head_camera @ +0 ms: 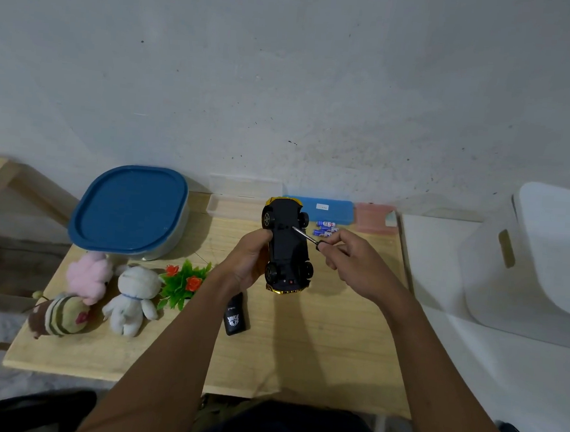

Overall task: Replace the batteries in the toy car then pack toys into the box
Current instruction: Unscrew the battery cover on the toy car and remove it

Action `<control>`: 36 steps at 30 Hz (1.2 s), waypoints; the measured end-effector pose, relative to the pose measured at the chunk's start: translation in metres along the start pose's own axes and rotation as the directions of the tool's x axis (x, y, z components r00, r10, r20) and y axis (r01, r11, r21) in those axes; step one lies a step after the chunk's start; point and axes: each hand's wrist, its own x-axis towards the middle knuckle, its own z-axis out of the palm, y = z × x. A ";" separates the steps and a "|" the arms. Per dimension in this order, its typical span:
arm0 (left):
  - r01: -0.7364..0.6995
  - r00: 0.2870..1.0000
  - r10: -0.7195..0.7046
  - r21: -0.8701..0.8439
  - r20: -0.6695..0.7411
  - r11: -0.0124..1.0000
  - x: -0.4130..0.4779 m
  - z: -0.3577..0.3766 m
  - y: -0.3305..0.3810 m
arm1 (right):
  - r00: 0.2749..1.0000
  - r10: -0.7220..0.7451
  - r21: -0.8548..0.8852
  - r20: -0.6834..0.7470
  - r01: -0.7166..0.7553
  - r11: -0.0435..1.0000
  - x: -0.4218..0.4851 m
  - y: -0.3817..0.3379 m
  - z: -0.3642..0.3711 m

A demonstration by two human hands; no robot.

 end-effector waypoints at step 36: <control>-0.027 1.000 0.028 0.044 -0.014 0.999 0.008 -0.009 -0.011 | 0.993 -0.088 -0.628 -0.084 0.016 0.778 0.000 -0.061 -0.018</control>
